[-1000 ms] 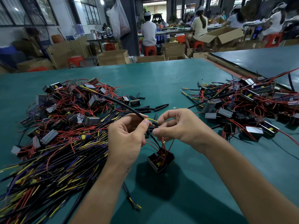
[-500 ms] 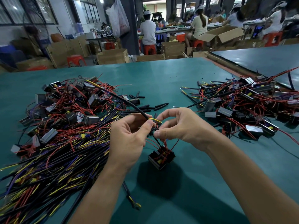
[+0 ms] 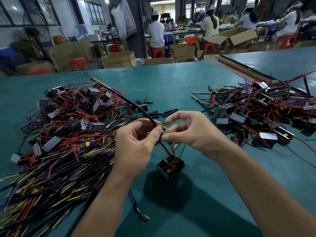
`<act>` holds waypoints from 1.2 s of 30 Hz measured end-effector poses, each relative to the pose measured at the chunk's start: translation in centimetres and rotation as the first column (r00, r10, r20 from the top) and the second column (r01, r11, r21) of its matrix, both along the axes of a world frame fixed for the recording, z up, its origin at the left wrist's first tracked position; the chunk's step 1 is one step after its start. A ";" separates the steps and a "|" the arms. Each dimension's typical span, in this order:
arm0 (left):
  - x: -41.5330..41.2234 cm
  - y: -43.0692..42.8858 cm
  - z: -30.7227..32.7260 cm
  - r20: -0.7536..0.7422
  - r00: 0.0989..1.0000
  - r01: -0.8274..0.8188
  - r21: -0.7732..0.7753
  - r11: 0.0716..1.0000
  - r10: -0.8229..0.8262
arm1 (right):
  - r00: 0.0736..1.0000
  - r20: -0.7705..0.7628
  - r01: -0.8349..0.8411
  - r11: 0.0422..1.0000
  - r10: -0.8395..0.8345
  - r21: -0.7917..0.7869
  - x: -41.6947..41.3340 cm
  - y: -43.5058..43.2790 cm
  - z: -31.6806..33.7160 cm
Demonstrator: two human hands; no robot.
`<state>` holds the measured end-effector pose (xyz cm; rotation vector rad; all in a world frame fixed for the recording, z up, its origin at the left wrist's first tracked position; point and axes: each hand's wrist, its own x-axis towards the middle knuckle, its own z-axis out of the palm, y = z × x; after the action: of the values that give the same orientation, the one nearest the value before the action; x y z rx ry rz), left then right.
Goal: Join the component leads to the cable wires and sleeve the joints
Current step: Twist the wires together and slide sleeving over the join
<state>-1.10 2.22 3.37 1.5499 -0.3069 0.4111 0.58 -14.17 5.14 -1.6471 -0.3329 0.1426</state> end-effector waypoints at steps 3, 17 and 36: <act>0.0 -0.2 -0.2 0.006 0.998 -0.060 0.003 0.998 0.060 | 1.000 -0.018 -0.017 1.000 0.017 0.010 0.1 -0.2 0.2; -0.1 -0.4 -0.1 -0.003 0.999 -0.033 -0.073 0.997 0.033 | 0.997 -0.070 -0.042 0.993 0.034 -0.113 -0.1 -0.7 0.6; 0.4 -0.2 -0.5 -0.081 0.982 -0.178 -0.076 0.981 0.172 | 0.948 0.317 0.134 0.951 -0.042 -0.277 0.1 0.0 0.0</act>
<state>-0.67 1.97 2.89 1.5120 -0.0948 0.4964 0.67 -14.18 5.09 -1.9830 -0.4912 -0.1431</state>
